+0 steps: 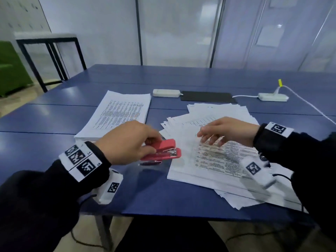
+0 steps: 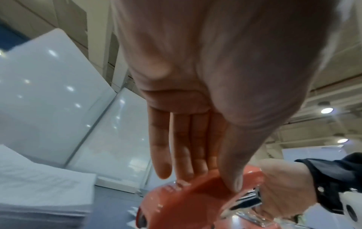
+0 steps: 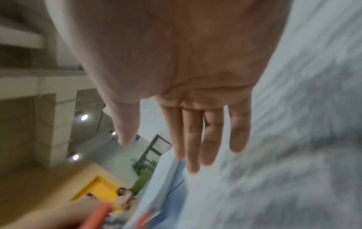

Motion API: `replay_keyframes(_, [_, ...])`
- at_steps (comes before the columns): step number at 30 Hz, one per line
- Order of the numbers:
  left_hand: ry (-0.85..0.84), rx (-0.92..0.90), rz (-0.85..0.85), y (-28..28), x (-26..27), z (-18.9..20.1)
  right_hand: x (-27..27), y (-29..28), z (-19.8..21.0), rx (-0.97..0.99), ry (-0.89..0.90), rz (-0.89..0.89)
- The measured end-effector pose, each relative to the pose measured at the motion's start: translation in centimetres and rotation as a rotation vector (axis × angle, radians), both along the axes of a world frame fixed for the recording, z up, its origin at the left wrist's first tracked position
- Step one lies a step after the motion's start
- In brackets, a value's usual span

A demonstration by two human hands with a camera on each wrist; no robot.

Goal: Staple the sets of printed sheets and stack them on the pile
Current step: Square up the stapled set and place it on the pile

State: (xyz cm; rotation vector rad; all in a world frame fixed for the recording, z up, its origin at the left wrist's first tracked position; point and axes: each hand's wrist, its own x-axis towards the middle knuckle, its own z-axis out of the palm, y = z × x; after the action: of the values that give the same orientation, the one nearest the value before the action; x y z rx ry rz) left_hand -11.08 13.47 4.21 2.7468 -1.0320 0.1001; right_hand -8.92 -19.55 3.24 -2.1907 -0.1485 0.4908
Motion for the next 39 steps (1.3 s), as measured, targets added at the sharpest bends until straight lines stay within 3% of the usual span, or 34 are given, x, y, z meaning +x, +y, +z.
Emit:
replay_keyframes(2, [0.013, 0.061, 0.085, 2.3, 0.4, 0.3, 1.4, -1.8, -0.5, -0.408, -0.229, -0.078])
replay_keyframes(5, [0.036, 0.197, 0.199, 5.6, 0.7, 0.3, 2.8, -3.4, -1.5, -0.739, -0.153, -0.053])
replay_keyframes(9, [0.123, 0.204, 0.280, 8.2, 0.4, -0.7, 3.8, -3.2, -1.2, -0.780, -0.020, -0.038])
replay_keyframes(13, [0.195, 0.101, 0.267, 9.0, 0.5, -0.9, 4.1, -3.0, -1.2, -0.682, 0.004, 0.003])
replay_keyframes(19, [0.237, -0.321, 0.177, 6.9, -0.5, -0.3, 2.6, -2.2, -0.3, -0.717, -0.049, 0.000])
replay_keyframes(23, [0.278, -0.428, 0.074, 3.9, -1.8, -1.0, 2.6, -2.5, -0.8, -0.710, -0.026, -0.012])
replay_keyframes(26, [0.342, -0.437, 0.040, 2.1, -2.7, -2.1, 1.8, -2.5, -0.6, -0.608, -0.019, -0.029])
replay_keyframes(30, [0.459, -0.647, 0.113, 1.0, -2.7, -3.0, 0.6, -3.6, 1.4, -0.479, -0.265, -0.151])
replay_keyframes(35, [0.592, -1.222, 0.243, -1.2, -1.3, -1.2, -1.4, -3.7, 5.7, 0.469, -0.378, -0.284])
replay_keyframes(39, [0.499, -1.394, 0.157, -4.6, 0.2, 2.0, -1.8, -1.6, 7.2, 0.787, -0.443, -0.292])
